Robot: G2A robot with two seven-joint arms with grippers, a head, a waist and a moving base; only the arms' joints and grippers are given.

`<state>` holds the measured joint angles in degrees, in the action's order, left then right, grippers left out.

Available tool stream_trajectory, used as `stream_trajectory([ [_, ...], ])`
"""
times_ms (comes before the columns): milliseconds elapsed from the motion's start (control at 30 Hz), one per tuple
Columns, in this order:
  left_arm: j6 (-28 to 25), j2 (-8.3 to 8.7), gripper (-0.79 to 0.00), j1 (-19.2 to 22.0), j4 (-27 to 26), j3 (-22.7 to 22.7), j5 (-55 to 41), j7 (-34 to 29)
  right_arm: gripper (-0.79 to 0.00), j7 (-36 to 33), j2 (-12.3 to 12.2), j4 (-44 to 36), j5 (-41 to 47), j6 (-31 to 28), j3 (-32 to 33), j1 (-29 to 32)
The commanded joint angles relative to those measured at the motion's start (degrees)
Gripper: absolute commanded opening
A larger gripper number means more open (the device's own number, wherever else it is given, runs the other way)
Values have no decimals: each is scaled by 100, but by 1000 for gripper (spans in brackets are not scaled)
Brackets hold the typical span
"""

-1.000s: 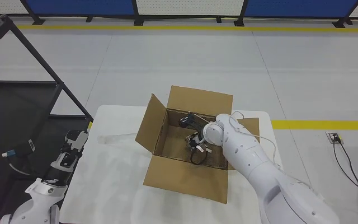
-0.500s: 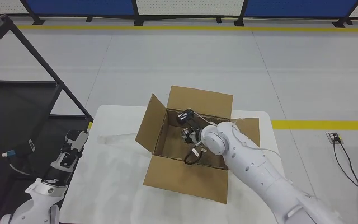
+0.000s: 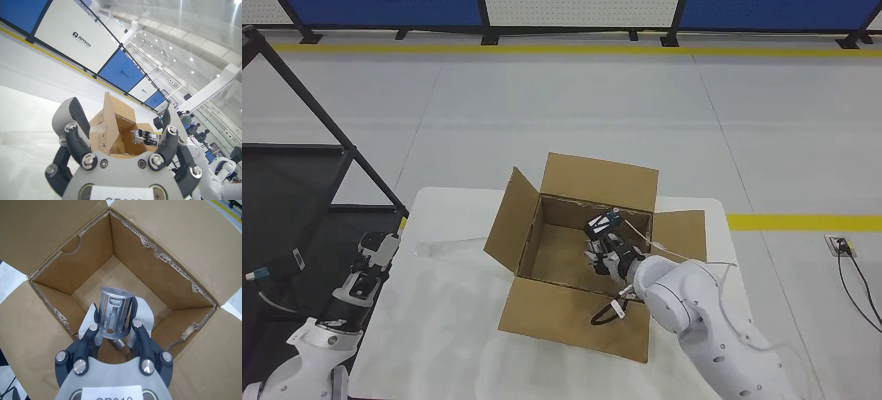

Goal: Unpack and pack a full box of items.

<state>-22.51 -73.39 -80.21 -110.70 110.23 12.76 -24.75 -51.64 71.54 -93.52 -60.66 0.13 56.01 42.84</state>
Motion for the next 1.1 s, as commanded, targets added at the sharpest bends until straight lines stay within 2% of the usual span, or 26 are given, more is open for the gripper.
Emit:
stream_trajectory([
  [0, 0, 0, 0, 0, 0, 0, 0, 0, -785, 0, 0, -1, -2, -1, 0, 1],
  [167, 0, 0, 0, 0, 0, 0, 0, 0, -785, 0, 0, -1, -2, -1, 0, 1],
  [267, 0, 0, 0, 0, 0, 0, 0, 0, -785, 272, -7, -25, 174, -111, 126, 130],
  [367, 0, 0, 0, 0, 0, 0, 0, 0, -785, 700, -75, -269, 317, -321, 544, 392],
  [500, 0, 0, 0, 0, 0, 0, 0, 0, -785, 1399, -218, -847, 425, -446, 1418, 1137],
  [767, 0, 0, 0, 0, 0, 0, 0, 0, -785, 3422, -405, -1689, 826, -877, 3333, 3073],
  [900, 0, 0, 0, 0, 0, 0, 0, 0, -785, 4310, -435, -1613, 1093, -1256, 4053, 3776],
  [1067, 0, 0, 0, 0, 0, 0, 0, 0, -785, 4809, -480, -1135, 1154, -1897, 4592, 4103],
])
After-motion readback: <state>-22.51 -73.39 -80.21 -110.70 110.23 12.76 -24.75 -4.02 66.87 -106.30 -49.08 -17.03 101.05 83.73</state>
